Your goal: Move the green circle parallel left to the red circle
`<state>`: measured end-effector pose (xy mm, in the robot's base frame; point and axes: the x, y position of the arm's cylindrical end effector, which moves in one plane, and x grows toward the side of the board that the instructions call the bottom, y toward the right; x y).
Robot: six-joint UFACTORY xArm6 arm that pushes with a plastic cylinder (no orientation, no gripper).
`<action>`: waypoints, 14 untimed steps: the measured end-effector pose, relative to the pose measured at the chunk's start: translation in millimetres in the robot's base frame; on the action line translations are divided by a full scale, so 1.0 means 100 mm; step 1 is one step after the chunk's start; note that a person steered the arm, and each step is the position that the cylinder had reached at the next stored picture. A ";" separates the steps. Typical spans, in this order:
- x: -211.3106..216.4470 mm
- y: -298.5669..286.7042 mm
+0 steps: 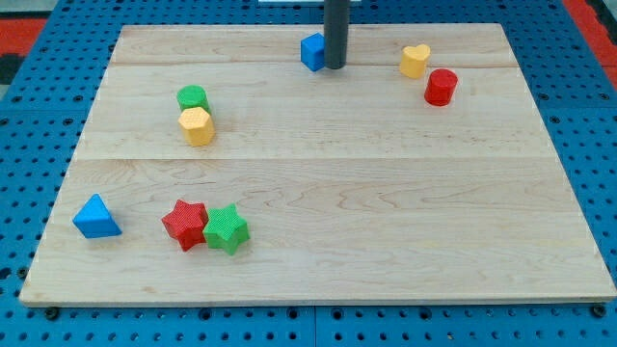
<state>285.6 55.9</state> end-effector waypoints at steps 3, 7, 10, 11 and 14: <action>1.32 -1.37; 0.72 -1.73; 0.45 -1.43; 0.34 -1.01; -0.39 -1.57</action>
<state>246.8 -101.5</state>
